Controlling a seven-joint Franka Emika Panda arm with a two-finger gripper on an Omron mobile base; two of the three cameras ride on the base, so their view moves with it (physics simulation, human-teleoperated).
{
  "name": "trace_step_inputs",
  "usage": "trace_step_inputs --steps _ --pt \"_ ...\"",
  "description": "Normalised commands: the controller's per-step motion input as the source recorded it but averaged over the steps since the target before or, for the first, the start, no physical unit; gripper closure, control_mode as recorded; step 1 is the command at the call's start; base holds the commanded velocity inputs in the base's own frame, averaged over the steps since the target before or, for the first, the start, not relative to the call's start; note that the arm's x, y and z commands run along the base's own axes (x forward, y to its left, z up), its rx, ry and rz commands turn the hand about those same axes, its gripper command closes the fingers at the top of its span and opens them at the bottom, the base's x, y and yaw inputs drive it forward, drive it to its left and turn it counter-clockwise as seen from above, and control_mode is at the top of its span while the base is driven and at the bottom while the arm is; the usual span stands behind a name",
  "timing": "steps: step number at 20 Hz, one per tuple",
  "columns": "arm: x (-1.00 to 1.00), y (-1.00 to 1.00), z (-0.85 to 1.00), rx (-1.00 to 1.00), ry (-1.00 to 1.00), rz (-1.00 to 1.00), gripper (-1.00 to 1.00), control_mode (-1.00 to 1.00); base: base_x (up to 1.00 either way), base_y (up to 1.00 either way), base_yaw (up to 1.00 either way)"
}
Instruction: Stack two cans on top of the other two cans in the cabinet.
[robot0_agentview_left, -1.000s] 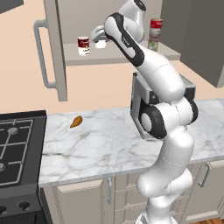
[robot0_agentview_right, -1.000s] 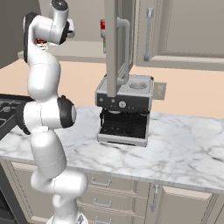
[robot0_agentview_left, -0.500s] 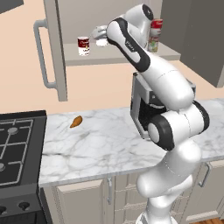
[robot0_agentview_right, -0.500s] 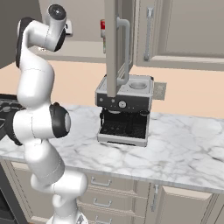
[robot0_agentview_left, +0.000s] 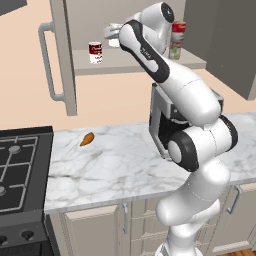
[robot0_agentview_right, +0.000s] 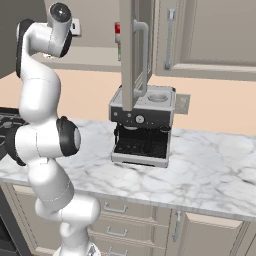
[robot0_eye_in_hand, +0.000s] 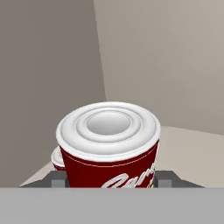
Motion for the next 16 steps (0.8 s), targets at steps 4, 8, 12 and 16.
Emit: trace_step_inputs --steps 4,8,12,16 --pt "0.04 0.18 0.30 0.02 0.00 0.00 1.00 -1.00 0.00 0.00 0.00" --pt "0.04 0.24 0.17 0.00 0.00 0.00 1.00 -1.00 0.00 0.00 0.00" --pt "0.05 0.41 -0.04 -0.01 0.00 0.00 1.00 -1.00 0.00 0.00 0.00" --pt "0.21 0.30 -0.13 0.00 0.00 0.00 1.00 -1.00 0.00 0.00 0.00"
